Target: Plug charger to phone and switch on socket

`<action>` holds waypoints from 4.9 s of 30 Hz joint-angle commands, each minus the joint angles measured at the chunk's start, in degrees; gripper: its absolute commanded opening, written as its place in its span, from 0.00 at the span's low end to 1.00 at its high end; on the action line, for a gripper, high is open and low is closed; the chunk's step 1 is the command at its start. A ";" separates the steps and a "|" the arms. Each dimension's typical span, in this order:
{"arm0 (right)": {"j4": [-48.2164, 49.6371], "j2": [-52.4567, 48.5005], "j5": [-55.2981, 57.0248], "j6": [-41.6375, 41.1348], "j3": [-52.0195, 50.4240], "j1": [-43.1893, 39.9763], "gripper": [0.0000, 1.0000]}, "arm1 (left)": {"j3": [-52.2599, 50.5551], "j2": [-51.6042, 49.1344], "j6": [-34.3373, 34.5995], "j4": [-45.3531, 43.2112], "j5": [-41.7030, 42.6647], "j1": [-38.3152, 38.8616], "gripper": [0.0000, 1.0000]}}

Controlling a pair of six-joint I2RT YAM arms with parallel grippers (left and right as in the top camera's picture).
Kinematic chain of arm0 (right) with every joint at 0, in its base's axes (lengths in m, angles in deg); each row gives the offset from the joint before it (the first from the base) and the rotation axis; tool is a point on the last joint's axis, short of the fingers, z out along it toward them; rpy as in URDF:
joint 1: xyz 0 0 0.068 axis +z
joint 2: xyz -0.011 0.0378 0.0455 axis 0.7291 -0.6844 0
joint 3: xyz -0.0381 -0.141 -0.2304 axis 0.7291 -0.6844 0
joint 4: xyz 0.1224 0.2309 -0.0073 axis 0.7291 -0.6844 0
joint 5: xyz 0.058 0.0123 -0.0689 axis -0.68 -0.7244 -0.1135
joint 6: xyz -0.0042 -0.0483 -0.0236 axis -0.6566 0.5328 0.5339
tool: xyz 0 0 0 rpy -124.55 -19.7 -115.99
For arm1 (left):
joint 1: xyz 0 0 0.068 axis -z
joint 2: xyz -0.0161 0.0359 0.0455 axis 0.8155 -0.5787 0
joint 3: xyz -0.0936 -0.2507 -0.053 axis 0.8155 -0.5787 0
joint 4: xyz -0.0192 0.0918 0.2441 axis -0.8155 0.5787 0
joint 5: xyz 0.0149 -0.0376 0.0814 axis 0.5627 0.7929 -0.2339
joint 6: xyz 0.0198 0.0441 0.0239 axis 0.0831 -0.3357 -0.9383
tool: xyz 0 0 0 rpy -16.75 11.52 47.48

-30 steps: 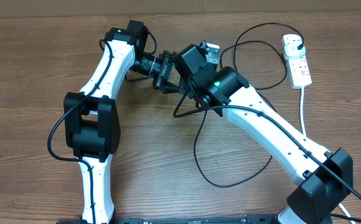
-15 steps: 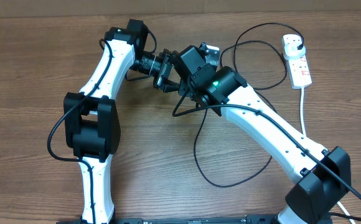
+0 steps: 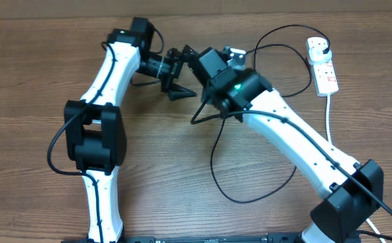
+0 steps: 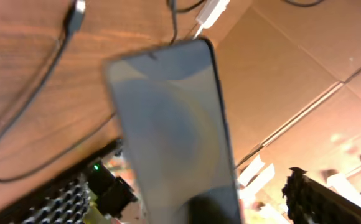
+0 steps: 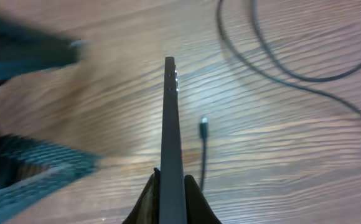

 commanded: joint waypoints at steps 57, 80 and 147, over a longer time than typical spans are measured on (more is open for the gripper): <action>29.09 1.77 -72.63 -55.80 7.45 -18.73 0.03 | 1.11 29.14 47.58 -8.00 -31.85 -0.28 0.77; 29.18 1.77 -68.35 -58.12 7.45 -14.62 0.04 | 1.11 29.14 51.45 -8.00 -35.91 -0.24 0.48; 20.41 -0.39 -20.94 0.66 -25.70 -10.36 0.62 | 1.05 14.08 -19.56 7.37 -40.24 -3.96 0.04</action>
